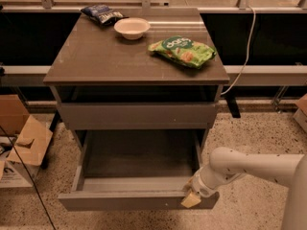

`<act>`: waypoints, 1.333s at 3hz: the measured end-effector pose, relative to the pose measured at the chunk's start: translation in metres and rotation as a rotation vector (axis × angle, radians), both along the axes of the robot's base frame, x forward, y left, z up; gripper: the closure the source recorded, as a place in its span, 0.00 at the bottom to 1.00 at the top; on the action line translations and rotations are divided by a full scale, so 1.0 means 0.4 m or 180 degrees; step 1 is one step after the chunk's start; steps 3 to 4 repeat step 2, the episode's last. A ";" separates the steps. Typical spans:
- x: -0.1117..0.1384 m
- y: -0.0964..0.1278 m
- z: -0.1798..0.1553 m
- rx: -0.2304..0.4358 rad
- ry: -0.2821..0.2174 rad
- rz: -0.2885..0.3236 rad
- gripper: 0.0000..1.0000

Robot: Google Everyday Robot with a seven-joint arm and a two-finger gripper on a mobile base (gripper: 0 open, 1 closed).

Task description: Open middle drawer

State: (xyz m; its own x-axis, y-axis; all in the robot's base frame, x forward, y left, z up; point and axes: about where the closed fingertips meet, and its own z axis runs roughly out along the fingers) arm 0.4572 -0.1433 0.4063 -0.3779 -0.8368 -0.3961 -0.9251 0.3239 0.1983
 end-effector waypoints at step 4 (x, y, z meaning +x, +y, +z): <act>-0.117 0.014 -0.011 -0.0079 0.0159 -0.0324 0.00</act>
Offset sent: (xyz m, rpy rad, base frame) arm -0.0250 0.0054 -0.0004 -0.0125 0.0223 -0.0610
